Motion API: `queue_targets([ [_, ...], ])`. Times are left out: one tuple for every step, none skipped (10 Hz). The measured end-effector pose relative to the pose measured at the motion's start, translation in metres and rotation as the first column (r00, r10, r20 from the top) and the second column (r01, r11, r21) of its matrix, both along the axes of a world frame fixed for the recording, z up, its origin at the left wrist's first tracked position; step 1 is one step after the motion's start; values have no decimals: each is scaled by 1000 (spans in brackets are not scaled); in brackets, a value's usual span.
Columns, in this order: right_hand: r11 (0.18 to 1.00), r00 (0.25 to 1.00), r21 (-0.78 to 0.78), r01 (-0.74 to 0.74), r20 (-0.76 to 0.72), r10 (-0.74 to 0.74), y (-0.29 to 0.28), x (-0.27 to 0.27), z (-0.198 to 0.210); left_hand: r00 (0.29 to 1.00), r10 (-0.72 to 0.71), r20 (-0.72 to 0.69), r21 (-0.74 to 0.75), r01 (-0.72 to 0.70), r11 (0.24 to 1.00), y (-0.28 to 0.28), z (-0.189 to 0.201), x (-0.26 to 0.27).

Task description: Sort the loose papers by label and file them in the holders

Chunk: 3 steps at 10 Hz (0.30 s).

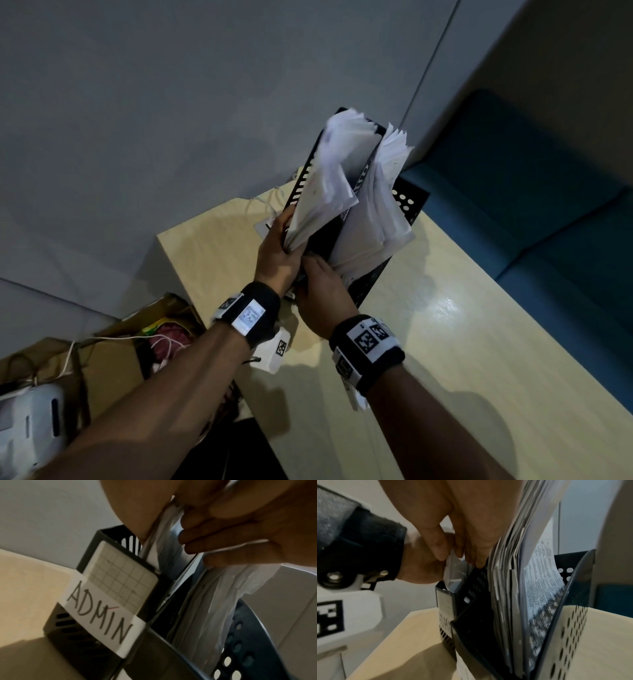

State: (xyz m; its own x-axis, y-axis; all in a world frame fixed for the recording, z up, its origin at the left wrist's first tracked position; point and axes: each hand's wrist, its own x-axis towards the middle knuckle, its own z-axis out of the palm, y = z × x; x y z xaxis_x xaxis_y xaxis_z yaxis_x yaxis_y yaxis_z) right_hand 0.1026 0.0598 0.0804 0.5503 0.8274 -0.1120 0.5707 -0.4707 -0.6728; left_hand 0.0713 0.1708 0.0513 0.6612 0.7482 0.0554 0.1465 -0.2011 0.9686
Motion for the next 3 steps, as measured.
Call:
queue_targets([
  [998, 998, 25, -64, 21, 64, -8, -5, 7, 990, -58, 127, -170, 79, 982, -4, 10, -13],
  [987, 988, 27, -156, 23, 155, -36, -11, 26, 988, -108, 113, -48, 114, 992, -5, 14, -37],
  [983, 987, 88, -160, -22, 162, -87, -9, 49, 987, -159, -8, 174, 158, 972, -22, 14, -76],
])
